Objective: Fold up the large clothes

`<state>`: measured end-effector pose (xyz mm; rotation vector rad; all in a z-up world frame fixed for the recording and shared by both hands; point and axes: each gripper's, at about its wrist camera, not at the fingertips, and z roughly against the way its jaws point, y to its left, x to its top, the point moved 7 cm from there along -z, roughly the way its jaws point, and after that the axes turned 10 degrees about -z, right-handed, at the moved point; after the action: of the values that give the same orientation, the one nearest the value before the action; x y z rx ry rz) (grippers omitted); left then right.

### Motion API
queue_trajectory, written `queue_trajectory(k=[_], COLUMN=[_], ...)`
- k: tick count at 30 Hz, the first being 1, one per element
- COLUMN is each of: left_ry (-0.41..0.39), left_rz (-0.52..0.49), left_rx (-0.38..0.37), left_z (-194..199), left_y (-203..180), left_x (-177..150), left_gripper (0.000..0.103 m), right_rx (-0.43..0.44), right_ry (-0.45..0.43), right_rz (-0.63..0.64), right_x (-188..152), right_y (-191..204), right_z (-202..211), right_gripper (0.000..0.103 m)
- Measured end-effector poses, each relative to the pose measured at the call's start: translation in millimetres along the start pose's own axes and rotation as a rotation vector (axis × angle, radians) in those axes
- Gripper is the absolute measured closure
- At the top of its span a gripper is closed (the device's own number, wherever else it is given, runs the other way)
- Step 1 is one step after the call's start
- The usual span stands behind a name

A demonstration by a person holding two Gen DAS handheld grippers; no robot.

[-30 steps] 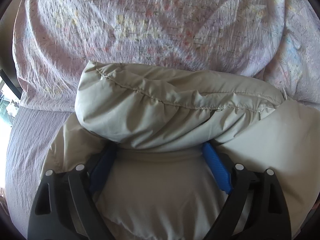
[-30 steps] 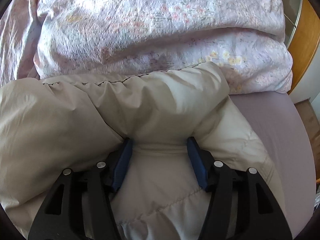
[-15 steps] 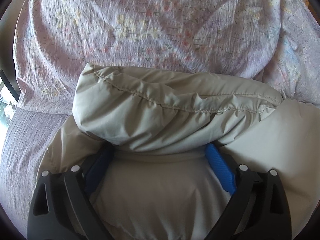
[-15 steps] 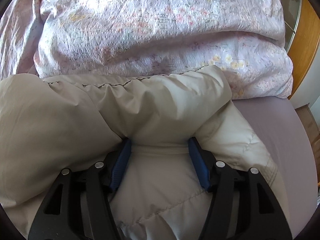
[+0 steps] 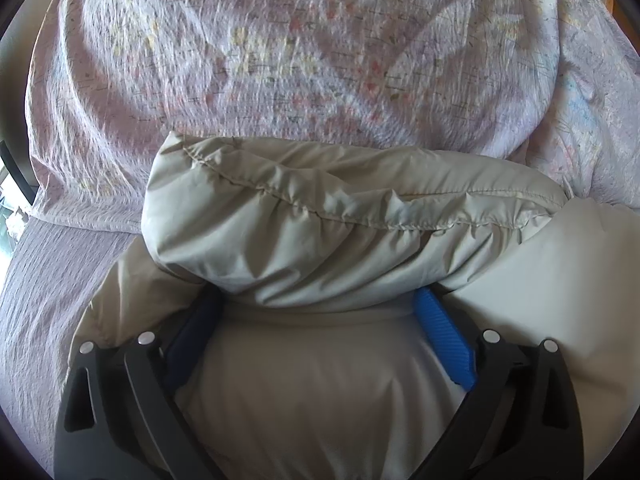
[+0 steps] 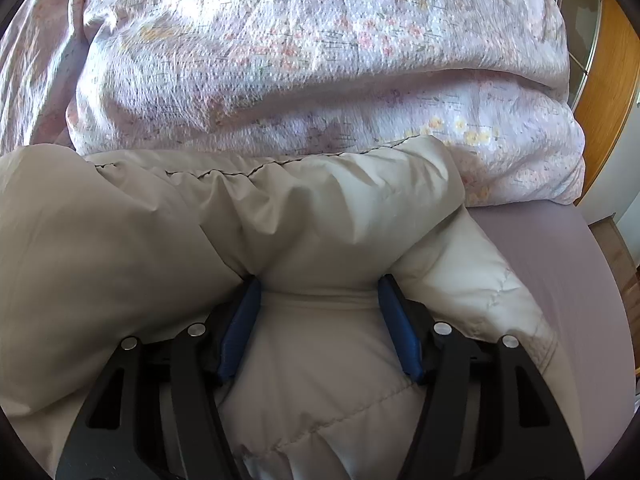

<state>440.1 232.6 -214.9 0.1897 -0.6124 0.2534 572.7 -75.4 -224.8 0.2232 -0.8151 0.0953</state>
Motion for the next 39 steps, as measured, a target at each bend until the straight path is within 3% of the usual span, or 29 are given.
queue_trajectory(k=[18, 27, 33, 39], left_ry=[-0.011, 0.047, 0.087, 0.099], left_rz=[-0.005, -0.022, -0.052, -0.051], left_rx=[0.009, 0.005, 0.035, 0.06], left_z=[1.3, 7.7, 28.8, 62.2], left_y=[-0.8, -1.6, 2.5, 20.6], left_x=[-0.4, 1.7, 2.3, -1.8], left_gripper=[0.005, 0.005, 0.005, 0.005], right_rx=[-0.002, -0.002, -0.031, -0.04], right_ry=[-0.005, 0.058, 0.093, 0.086], right_rz=[-0.006, -0.019, -0.032, -0.144], right_x=[2.8, 5.7, 12.5, 16.5], right_y=[-0.2, -5.7, -19.3, -62.8], right_z=[-0.7, 4.4, 31.4, 72.1], right_gripper=[0.039, 0.038, 0.033, 0.028])
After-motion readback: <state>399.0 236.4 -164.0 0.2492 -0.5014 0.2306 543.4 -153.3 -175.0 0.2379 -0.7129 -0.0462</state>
